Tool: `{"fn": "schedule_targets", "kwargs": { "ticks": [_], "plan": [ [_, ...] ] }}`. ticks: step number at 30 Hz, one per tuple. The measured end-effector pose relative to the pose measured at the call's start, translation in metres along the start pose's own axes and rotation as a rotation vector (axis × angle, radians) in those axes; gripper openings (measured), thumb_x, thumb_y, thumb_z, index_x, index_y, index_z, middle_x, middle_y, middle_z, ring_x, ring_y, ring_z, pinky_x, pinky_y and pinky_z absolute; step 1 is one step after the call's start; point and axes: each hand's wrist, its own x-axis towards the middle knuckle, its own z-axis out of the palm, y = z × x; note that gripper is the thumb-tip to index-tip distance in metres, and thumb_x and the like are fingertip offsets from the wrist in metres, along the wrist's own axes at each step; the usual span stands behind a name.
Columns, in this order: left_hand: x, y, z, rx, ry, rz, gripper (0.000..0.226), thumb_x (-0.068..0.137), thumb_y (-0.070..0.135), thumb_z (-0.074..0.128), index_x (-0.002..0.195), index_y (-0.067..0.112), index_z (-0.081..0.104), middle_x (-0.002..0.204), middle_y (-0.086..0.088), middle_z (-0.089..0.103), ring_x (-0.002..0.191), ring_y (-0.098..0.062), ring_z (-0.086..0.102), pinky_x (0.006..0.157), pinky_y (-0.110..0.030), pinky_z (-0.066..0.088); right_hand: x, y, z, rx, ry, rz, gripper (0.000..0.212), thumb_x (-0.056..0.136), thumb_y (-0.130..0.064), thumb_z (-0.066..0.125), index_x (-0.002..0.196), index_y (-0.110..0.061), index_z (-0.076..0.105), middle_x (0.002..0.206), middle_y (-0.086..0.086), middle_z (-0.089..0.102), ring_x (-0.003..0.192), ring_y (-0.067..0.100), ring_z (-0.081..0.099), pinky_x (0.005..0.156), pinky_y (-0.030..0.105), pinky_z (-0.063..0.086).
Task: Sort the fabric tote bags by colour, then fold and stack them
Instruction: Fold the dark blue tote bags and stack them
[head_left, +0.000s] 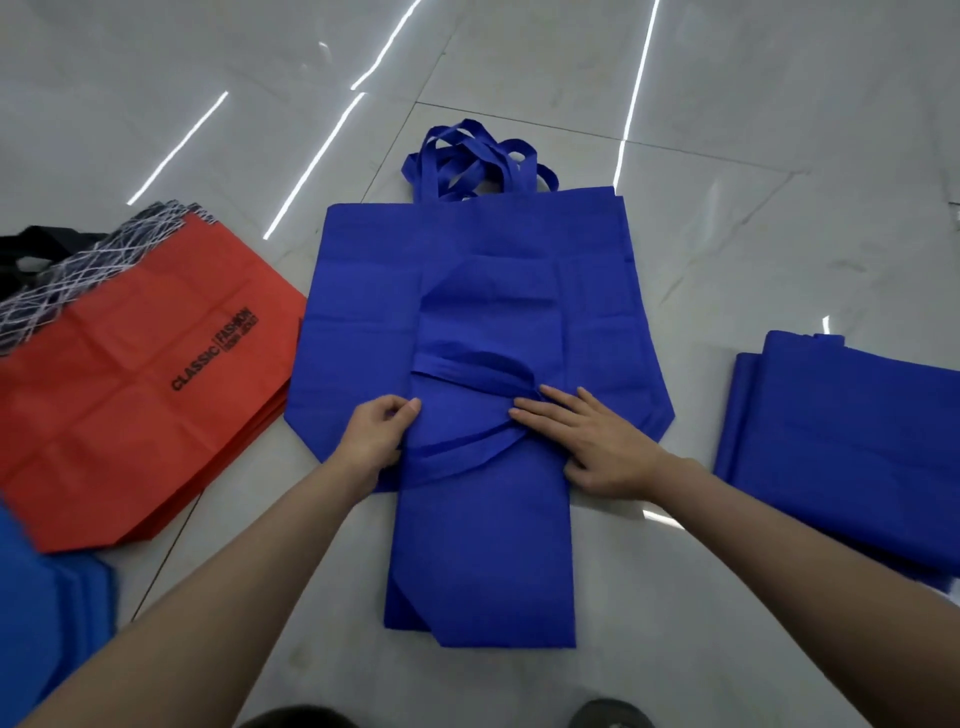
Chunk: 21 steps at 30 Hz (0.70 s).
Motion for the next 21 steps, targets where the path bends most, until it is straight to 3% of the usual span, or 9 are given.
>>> {"fn": "schedule_targets", "kwargs": {
  "ticks": [4, 7, 10, 12, 14, 16, 17, 19, 21],
  "plan": [
    [-0.010, -0.003, -0.016, 0.215, -0.011, 0.215, 0.005, 0.094, 0.014, 0.053, 0.091, 0.017, 0.057, 0.083, -0.009, 0.060, 0.067, -0.017, 0.057, 0.059, -0.027, 0.049, -0.004, 0.000, 0.005, 0.026, -0.016, -0.041, 0.074, 0.085, -0.026, 0.034, 0.145, -0.046, -0.004, 0.155, -0.023, -0.003, 0.144, 0.008, -0.012, 0.114, 0.035, -0.013],
    [-0.015, -0.009, -0.036, 0.830, 0.015, 0.641, 0.052, 0.090, 0.001, 0.051, 0.135, 0.024, 0.040, 0.116, -0.001, 0.053, 0.083, -0.018, 0.059, 0.068, -0.031, 0.051, -0.003, 0.003, 0.005, -0.005, -0.039, -0.061, 0.070, 0.083, -0.051, 0.026, 0.145, -0.046, -0.007, 0.155, -0.021, -0.007, 0.144, 0.010, -0.015, 0.114, 0.037, -0.014],
    [-0.015, -0.019, -0.047, 1.336, -0.049, 1.123, 0.090, 0.072, 0.001, 0.067, 0.146, 0.033, 0.025, 0.150, -0.007, 0.030, 0.129, -0.029, 0.042, 0.103, -0.046, 0.035, -0.002, 0.001, 0.008, -0.058, -0.055, -0.053, 0.078, 0.078, -0.070, 0.023, 0.144, -0.045, -0.011, 0.155, -0.020, -0.012, 0.142, 0.009, -0.021, 0.113, 0.038, -0.017],
    [-0.014, -0.020, -0.048, 1.469, -0.208, 1.097, 0.100, 0.075, 0.014, 0.069, 0.147, 0.042, 0.005, 0.156, 0.003, 0.012, 0.142, -0.022, 0.017, 0.111, -0.043, 0.011, -0.002, -0.001, 0.009, -0.053, -0.053, -0.042, 0.078, 0.078, -0.073, 0.021, 0.143, -0.046, -0.013, 0.154, -0.021, -0.014, 0.141, 0.009, -0.023, 0.114, 0.038, -0.018],
    [-0.009, -0.021, -0.049, 1.461, -0.318, 0.905, 0.089, 0.089, 0.031, 0.053, 0.139, 0.049, -0.019, 0.152, 0.018, -0.004, 0.140, -0.008, -0.006, 0.116, -0.037, -0.003, -0.004, -0.003, 0.010, -0.031, -0.032, -0.018, 0.073, 0.081, -0.070, 0.019, 0.143, -0.048, -0.013, 0.153, -0.023, -0.014, 0.141, 0.008, -0.024, 0.114, 0.038, -0.019],
    [-0.007, -0.019, -0.047, 1.371, -0.352, 0.791, 0.060, 0.087, 0.053, 0.023, 0.138, 0.050, -0.008, 0.151, 0.023, 0.000, 0.140, -0.003, -0.006, 0.116, -0.033, -0.001, -0.010, -0.006, 0.014, -0.036, 0.046, 0.015, 0.067, 0.085, -0.064, 0.018, 0.143, -0.048, -0.012, 0.153, -0.025, -0.014, 0.141, 0.008, -0.025, 0.113, 0.036, -0.021],
    [-0.007, -0.018, -0.045, 1.329, -0.334, 0.779, 0.062, 0.081, 0.060, 0.012, 0.141, 0.047, 0.002, 0.152, 0.022, 0.006, 0.142, -0.005, 0.000, 0.114, -0.029, 0.001, -0.014, -0.008, 0.018, -0.040, 0.088, 0.037, 0.066, 0.087, -0.061, 0.019, 0.144, -0.048, -0.011, 0.153, -0.025, -0.014, 0.141, 0.007, -0.025, 0.113, 0.035, -0.021],
    [-0.005, -0.019, -0.041, 1.287, -0.321, 0.808, 0.074, 0.076, 0.070, 0.007, 0.144, 0.041, 0.019, 0.153, 0.018, 0.018, 0.142, -0.011, 0.013, 0.109, -0.023, 0.004, -0.022, -0.013, 0.025, -0.025, 0.117, 0.073, 0.064, 0.087, -0.062, 0.018, 0.144, -0.049, -0.008, 0.153, -0.027, -0.012, 0.141, 0.005, -0.024, 0.113, 0.034, -0.021],
    [-0.006, -0.018, -0.041, 1.203, -0.309, 0.842, 0.062, 0.085, 0.057, 0.017, 0.143, 0.038, 0.030, 0.151, 0.016, 0.026, 0.138, -0.011, 0.020, 0.109, -0.026, 0.013, -0.027, -0.015, 0.032, 0.007, 0.131, 0.092, 0.062, 0.087, -0.064, 0.016, 0.143, -0.050, -0.005, 0.151, -0.030, -0.009, 0.140, 0.001, -0.023, 0.114, 0.032, -0.020]
  ]
}}
